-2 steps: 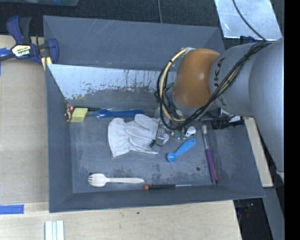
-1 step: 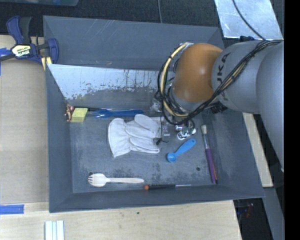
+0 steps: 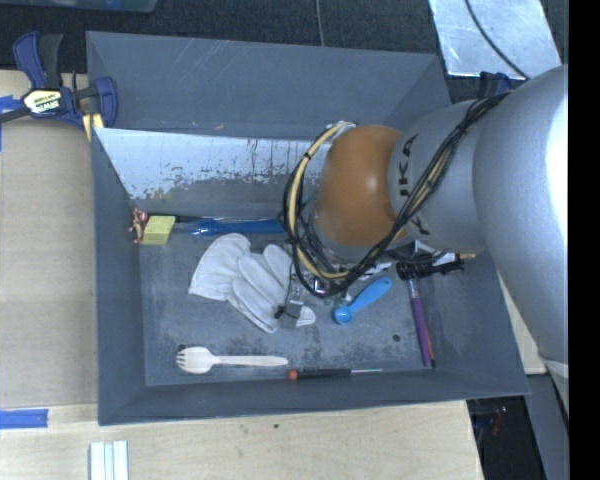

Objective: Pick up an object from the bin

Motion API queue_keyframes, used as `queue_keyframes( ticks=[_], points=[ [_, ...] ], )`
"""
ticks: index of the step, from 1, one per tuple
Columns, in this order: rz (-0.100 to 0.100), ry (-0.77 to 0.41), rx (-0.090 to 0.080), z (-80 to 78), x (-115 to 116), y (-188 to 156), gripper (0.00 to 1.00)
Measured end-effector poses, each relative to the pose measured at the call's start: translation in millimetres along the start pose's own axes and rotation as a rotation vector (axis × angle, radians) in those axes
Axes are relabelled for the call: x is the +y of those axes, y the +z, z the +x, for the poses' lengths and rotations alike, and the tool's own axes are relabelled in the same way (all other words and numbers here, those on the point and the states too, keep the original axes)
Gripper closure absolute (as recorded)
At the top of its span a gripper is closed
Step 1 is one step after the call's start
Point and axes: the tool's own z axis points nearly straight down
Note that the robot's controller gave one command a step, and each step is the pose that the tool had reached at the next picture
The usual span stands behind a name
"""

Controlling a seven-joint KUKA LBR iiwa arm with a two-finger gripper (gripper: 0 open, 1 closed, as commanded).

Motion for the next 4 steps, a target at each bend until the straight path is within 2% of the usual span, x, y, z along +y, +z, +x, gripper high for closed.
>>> queue_keyframes(
  ticks=[1,2,3,4],
  points=[
    [0.0,-0.281,-0.01,-23.1,-16.7,0.2,0.0],
    [-0.005,-0.145,-0.008,83.8,68.5,-0.5,1.0],
    [-0.005,-0.145,-0.008,83.7,68.4,-0.7,1.0],
    [0.001,-0.144,0.002,86.0,66.2,-26.8,1.0]
  ],
)
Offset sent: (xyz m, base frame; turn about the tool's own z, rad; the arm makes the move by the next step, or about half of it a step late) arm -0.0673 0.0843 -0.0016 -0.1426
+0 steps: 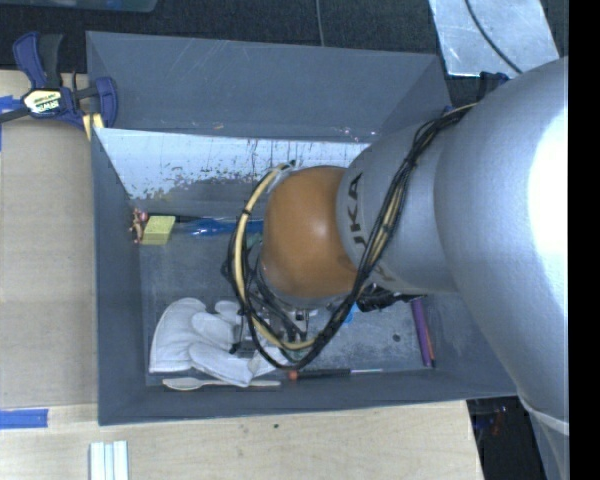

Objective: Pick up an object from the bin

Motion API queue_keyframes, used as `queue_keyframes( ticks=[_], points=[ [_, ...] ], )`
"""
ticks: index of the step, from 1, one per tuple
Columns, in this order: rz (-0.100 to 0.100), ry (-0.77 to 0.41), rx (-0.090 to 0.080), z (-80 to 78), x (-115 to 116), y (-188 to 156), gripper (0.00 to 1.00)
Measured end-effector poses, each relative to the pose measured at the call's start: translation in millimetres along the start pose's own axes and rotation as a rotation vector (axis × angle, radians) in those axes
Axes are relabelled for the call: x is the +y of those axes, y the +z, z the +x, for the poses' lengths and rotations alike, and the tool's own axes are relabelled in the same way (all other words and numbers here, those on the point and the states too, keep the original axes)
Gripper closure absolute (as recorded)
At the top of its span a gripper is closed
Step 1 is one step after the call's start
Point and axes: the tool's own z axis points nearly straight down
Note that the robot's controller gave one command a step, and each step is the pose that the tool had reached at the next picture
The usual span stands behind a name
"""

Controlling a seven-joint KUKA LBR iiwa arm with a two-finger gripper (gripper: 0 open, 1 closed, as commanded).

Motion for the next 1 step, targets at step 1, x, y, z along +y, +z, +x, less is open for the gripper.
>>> queue_keyframes(
  ticks=[1],
  points=[
    [-0.003,0.0,-0.008,-2.4,0.5,-31.0,1.0]
  ],
)
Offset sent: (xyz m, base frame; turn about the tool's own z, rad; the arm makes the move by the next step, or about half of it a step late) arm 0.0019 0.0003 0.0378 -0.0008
